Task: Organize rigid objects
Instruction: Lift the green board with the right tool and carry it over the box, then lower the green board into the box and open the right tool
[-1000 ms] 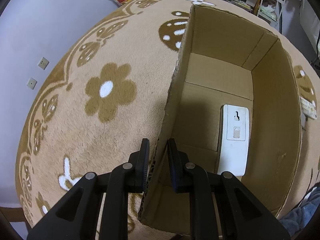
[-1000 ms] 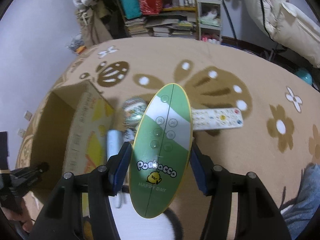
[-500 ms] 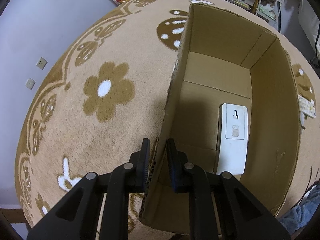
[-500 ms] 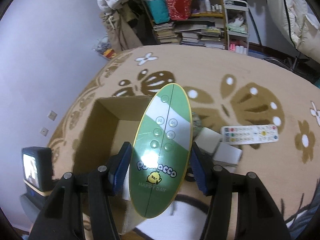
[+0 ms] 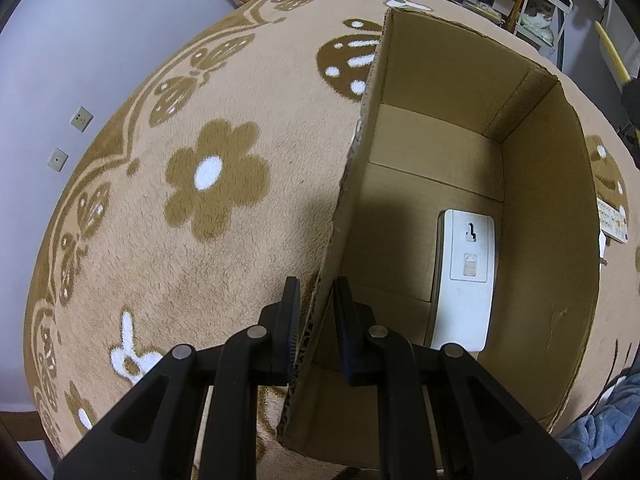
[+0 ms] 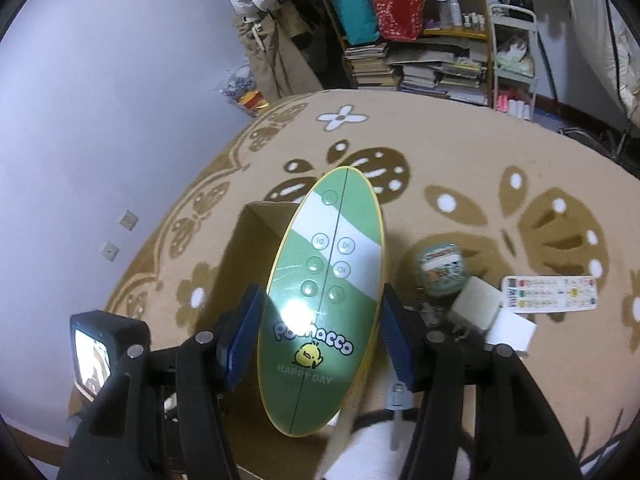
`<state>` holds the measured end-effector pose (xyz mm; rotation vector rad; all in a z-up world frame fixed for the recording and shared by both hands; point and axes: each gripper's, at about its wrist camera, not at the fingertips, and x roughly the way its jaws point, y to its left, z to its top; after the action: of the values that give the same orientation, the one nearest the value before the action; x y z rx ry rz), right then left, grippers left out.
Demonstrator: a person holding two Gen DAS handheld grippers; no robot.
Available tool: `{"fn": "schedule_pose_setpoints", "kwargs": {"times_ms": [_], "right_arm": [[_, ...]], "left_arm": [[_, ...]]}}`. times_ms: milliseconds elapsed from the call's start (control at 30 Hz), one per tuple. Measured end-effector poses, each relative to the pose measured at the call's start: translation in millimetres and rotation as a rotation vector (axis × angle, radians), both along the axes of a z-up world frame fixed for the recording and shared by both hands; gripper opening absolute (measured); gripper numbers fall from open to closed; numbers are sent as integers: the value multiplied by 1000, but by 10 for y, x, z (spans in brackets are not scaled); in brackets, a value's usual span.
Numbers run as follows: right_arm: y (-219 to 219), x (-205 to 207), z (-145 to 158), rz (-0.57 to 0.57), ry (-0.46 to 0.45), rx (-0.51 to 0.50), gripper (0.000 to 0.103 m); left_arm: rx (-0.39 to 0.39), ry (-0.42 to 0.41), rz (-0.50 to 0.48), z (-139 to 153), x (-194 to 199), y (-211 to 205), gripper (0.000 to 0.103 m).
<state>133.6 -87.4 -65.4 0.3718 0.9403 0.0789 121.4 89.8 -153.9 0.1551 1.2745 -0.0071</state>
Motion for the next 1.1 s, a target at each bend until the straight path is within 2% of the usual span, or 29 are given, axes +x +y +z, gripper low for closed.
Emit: {"fn": "schedule_pose_setpoints", "kwargs": {"times_ms": [333,600,1100], "right_arm": [[248,13,-252,105,15,5,62],[323,-6,-449,124,50,-24,62],[321,-93,-331,144,26,-43,62]], "left_arm": [[4,26,-2,-82,18,-9,15],[-13,29,1,-82,21,10,14],[-15,28,-1,-74,22,12,13]]}}
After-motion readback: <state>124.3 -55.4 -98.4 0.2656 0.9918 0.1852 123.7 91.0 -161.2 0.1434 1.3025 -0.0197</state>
